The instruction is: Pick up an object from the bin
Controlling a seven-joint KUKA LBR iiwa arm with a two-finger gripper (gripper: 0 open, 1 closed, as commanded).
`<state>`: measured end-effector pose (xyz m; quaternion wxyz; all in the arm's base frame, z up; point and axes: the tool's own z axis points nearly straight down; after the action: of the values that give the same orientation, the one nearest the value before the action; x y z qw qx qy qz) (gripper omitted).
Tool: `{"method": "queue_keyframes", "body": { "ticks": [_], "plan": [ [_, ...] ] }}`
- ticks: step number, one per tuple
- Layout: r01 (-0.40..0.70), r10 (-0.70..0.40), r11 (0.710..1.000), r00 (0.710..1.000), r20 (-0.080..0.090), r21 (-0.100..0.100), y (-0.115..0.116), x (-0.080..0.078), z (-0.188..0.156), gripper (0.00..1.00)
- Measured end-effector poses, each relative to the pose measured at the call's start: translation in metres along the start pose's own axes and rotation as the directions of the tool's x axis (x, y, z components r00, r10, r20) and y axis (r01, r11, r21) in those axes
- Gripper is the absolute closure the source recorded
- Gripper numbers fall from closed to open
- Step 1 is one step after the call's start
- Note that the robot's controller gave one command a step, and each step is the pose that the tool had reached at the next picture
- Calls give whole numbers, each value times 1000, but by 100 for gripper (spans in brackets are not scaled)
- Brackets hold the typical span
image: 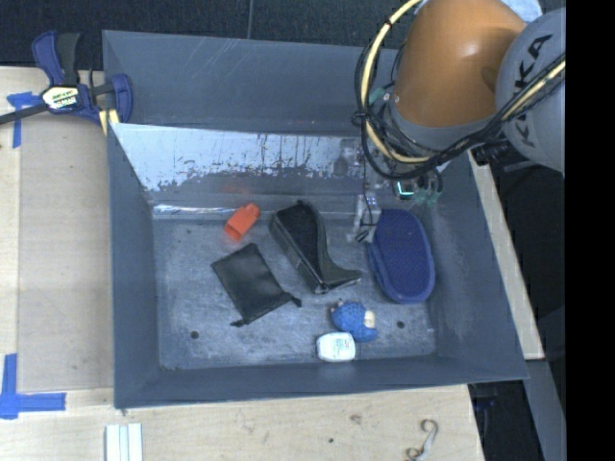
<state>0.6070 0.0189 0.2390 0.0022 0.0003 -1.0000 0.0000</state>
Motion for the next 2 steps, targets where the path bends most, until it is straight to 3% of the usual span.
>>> {"method": "queue_keyframes", "body": {
  "ticks": [1, 2],
  "plan": [
    [-75, 75, 997, 997, -1, 2, -83, 28, 101, 0],
    [62, -62, 998, 998, 15, -9, -159, 51, 159, 0]
  ]
}}
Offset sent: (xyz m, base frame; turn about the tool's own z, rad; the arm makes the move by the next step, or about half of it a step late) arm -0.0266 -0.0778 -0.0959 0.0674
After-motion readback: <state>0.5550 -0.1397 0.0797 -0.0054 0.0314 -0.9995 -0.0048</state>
